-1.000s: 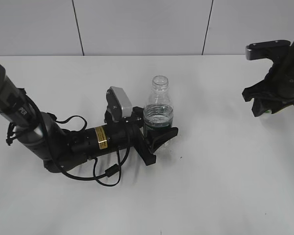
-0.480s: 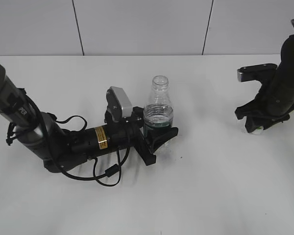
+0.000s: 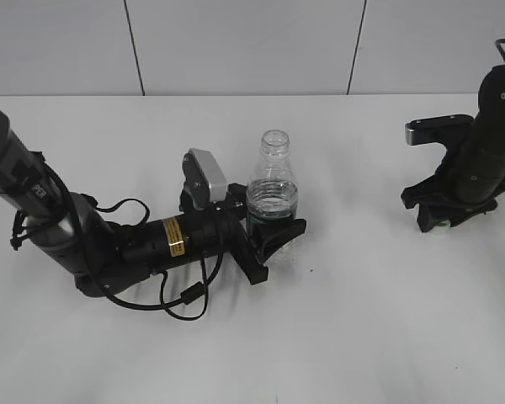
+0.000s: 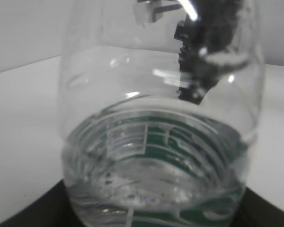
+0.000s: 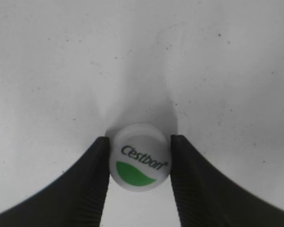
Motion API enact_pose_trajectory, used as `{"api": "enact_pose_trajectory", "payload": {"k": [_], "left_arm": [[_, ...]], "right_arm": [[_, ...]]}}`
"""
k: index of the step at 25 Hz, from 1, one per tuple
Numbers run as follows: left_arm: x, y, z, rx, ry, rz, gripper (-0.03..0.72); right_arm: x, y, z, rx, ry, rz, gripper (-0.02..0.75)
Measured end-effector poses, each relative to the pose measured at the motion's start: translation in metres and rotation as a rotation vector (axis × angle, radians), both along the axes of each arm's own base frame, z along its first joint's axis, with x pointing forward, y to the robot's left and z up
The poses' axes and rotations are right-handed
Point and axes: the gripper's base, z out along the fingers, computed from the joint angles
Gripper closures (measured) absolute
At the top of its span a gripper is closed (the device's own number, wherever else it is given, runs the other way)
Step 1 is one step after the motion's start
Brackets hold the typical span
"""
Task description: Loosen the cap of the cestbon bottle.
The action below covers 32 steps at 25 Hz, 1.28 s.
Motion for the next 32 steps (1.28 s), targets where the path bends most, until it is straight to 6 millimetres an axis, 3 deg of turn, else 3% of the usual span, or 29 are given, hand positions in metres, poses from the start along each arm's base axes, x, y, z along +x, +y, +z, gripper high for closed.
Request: {"api": "enact_pose_trajectory", "payload": {"k": [4,6,11,17,21,32], "left_arm": [[0.000,0.000,0.000,0.000,0.000,0.000,0.287],[0.000,0.000,0.000,0.000,0.000,0.000,0.287],[0.000,0.000,0.000,0.001,0.000,0.000,0.285],[-0.001,0.002,-0.009,0.068,0.037,0.011,0.189],[0.000,0.002,-0.008,0.069,0.041,0.013,0.167],[0.006,-0.002,0.040,-0.018,0.032,0.011,0.161]], "right_arm": [[0.000,0.000,0.000,0.001,0.001,-0.001,0.202],[-0.001,0.000,0.001,0.001,0.004,-0.001,0.164],[-0.001,0.000,0.010,0.003,-0.014,0.000,0.164],[-0.002,0.000,0.012,0.003,-0.004,-0.001,0.164],[-0.003,0.000,0.011,0.001,0.011,-0.001,0.164],[-0.005,0.000,0.012,-0.001,0.025,0.001,0.164]]}}
